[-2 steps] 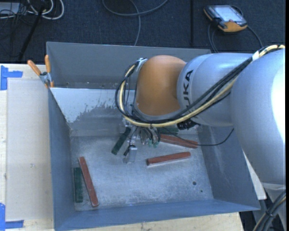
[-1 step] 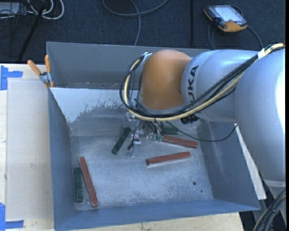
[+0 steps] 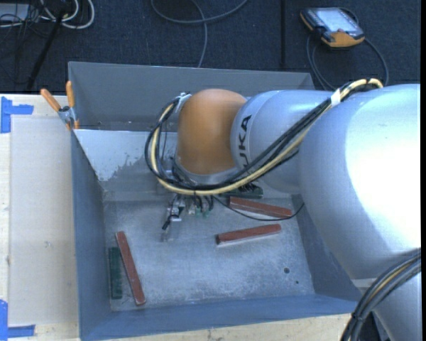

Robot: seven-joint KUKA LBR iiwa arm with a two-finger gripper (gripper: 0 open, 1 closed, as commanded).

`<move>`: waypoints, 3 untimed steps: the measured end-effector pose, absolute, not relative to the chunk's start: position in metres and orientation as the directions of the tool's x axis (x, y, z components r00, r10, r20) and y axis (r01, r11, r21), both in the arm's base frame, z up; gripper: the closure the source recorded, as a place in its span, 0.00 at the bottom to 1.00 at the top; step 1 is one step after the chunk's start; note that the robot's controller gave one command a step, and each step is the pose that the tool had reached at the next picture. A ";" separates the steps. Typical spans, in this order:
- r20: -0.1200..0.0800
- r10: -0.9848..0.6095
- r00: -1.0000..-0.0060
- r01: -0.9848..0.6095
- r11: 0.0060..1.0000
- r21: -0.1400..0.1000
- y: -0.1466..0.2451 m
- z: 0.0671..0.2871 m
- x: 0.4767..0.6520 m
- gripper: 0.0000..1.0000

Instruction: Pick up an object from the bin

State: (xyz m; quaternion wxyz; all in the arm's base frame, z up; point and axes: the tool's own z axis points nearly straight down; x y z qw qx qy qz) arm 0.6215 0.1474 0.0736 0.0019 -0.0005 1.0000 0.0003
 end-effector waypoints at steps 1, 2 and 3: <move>0.002 -0.099 -0.995 -0.099 0.995 0.001 0.129 0.069 0.619 0.00; 0.005 -0.131 -0.991 -0.131 0.991 0.000 0.100 0.125 0.616 0.00; -0.012 -0.098 -0.995 -0.098 0.995 0.001 0.103 0.132 0.621 0.00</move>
Offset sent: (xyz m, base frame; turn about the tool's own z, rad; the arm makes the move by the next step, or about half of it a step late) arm -0.0057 -0.0632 0.0955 -0.1195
